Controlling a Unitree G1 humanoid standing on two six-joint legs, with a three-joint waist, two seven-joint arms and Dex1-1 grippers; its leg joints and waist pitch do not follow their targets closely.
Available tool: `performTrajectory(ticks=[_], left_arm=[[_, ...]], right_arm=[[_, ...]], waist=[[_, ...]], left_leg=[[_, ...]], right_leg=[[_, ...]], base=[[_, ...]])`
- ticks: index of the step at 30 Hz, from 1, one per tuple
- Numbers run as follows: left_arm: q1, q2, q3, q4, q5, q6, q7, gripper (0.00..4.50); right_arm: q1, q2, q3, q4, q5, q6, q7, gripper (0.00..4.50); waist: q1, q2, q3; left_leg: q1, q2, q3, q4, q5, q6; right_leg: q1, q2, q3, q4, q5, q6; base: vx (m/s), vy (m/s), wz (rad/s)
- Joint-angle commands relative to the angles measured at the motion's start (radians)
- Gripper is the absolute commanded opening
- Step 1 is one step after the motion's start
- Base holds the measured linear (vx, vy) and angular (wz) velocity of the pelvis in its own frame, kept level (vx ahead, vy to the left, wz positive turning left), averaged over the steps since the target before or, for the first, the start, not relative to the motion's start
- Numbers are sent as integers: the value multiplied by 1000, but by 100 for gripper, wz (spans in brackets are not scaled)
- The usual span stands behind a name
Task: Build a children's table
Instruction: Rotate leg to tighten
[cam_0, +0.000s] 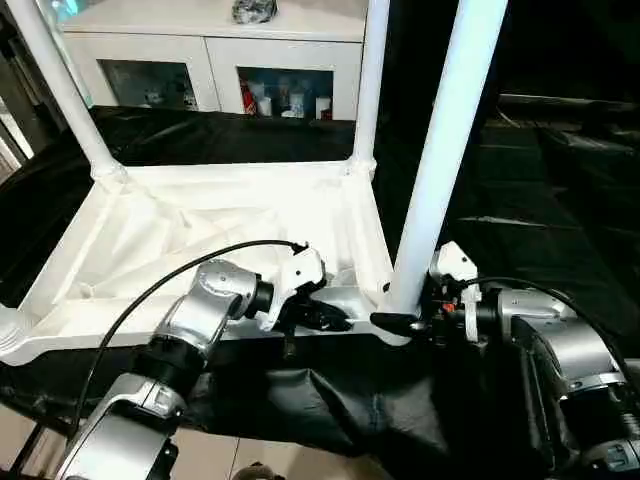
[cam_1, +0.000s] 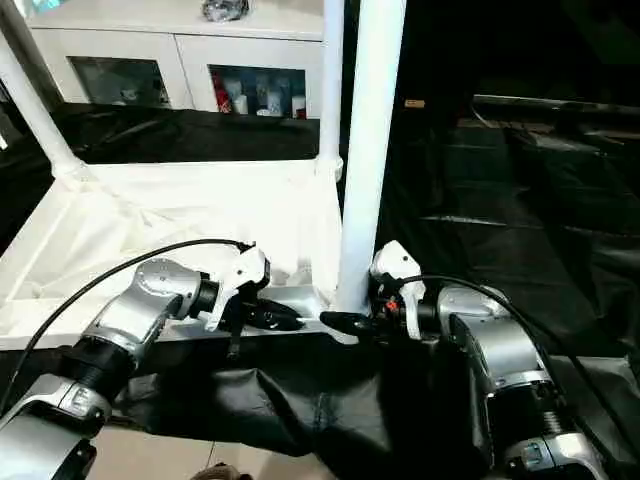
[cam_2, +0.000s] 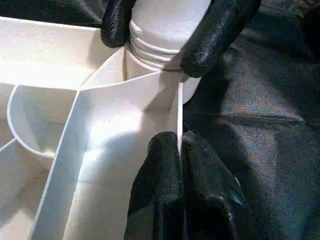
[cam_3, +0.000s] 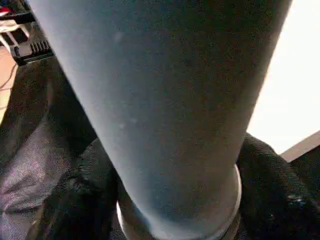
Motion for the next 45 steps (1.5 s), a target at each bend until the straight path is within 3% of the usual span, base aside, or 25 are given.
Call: performTrajectory(ticks=[1, 6, 9, 11, 14, 15, 17, 18, 21, 24, 25, 28, 29, 31, 36, 37, 40, 42, 45], left_arm=[[-13, -29, 15, -59, -81, -14, -31, 0], [-19, -47, 21, -52, -66, -7, 27, 0], [-80, -103, 49, 55, -23, -36, 191, 0], [-94, -116, 55, 79, -13, -42, 229, 0], [-129, -149, 69, 128, -4, -44, 304, 0], [-170, -192, 82, 179, 8, -38, 406, 0], [-195, -226, 91, 211, 15, -32, 484, 0], [-203, -238, 94, 221, 16, -30, 508, 0], [-217, -257, 94, 251, 22, -42, 543, 0], [-222, -267, 89, 268, 23, -65, 526, 0], [-222, -267, 88, 267, 23, -67, 524, 0], [-220, -255, 90, 277, 22, -87, 496, 0], [-215, -249, 88, 275, 22, -93, 481, 0], [-192, -228, 75, 251, 8, -110, 420, 0], [-164, -208, 66, 212, -12, -113, 340, 0], [-141, -187, 56, 177, -26, -108, 274, 0], [-108, -155, 39, 128, -44, -101, 179, 0], [-93, -135, 26, 108, -43, -92, 137, 0], [-81, -119, 20, 90, -47, -82, 104, 0]], right_arm=[[9, 10, 34, -27, 13, 14, 26, 277], [10, 46, 28, -9, -1, -1, -31, 272], [-10, 112, 5, 78, -48, -39, -181, 272], [-16, 128, -2, 98, -57, -48, -218, 272], [-34, 177, -24, 143, -67, -41, -320, 271], [-59, 232, -50, 193, -79, -38, -442, 270], [-91, 286, -84, 250, -93, -32, -586, 270], [-105, 307, -97, 273, -99, -32, -646, 270], [-133, 348, -120, 327, -115, -50, -752, 270], [-135, 378, -102, 322, -118, -95, -708, 270], [-134, 379, -101, 319, -117, -96, -702, 326], [-130, 373, -107, 296, -92, -97, -639, 346], [-123, 359, -94, 282, -95, -104, -607, 346], [-103, 311, -53, 245, -101, -132, -529, 381], [-85, 269, -39, 214, -94, -150, -458, 386], [-65, 233, -32, 170, -73, -144, -381, 386], [-33, 182, -20, 100, -41, -122, -263, 386], [-22, 154, -12, 80, -38, -120, -217, 386], [-16, 134, -9, 70, -31, -114, -185, 386]], waist=[[-4, -27, -57], [-4, -27, -58], [-13, -26, -57], [-14, -28, -58], [-20, -26, -58], [-21, -18, -60], [-30, -23, -62], [-35, -19, -64], [-38, -20, -64], [-35, -19, -65], [-35, -20, -65], [-36, -19, -63], [-36, -24, -63], [-32, -23, -62], [-31, -26, -59], [-32, -26, -59], [-25, -26, -59], [-22, -26, -59], [-15, -24, -58]], left_leg=[[7, 56, -14, -73, -226, 59], [5, 56, -15, -73, -211, 58], [9, 48, -14, -72, -231, 42], [7, 49, -18, -74, -231, 32], [8, 47, -16, -74, -230, 39], [7, 47, -17, -72, -210, 38], [6, 46, -19, -73, -200, 25], [6, 45, -18, -71, -197, 22], [3, 42, -15, -69, -181, 46], [3, 42, -14, -68, -175, 59], [3, 43, -14, -69, -176, 62], [3, 44, -15, -69, -188, 70], [3, 44, -14, -70, -188, 71], [3, 45, -14, -69, -188, 78], [1, 48, -15, -71, -198, 83], [5, 48, -14, -71, -208, 80], [1, 53, -15, -72, -203, 92], [2, 54, -13, -71, -200, 100], [6, 56, -13, -72, -225, 81]], right_leg=[[49, -75, 54, -82, -366, -175], [49, -75, 54, -81, -353, -174], [44, -73, 52, -89, -388, -164], [51, -75, 50, -88, -406, -153], [46, -72, 52, -89, -380, -156], [48, -73, 53, -86, -352, -164], [52, -71, 50, -81, -323, -176], [52, -71, 50, -80, -301, -185], [54, -71, 51, -79, -261, -194], [58, -71, 50, -79, -253, -193], [58, -70, 50, -78, -250, -193], [58, -70, 50, -79, -252, -196], [59, -71, 50, -80, -255, -195], [59, -72, 50, -80, -267, -193], [60, -74, 50, -82, -301, -189], [57, -74, 50, -86, -328, -186], [61, -73, 52, -81, -306, -184], [56, -71, 52, -80, -303, -188], [51, -74, 53, -84, -345, -189]], base=[[0, 0, 0], [0, 0, 0], [0, 0, 0], [0, 0, 0], [0, 0, 0], [0, 0, 0], [0, 0, 0], [0, 0, 0], [0, 0, 0], [0, 0, 0], [0, 0, 0], [0, 0, 0], [0, 0, 0], [0, 0, 0], [0, 0, 0], [0, 0, 0], [0, 0, 0], [0, 0, 0], [0, 0, 0]])
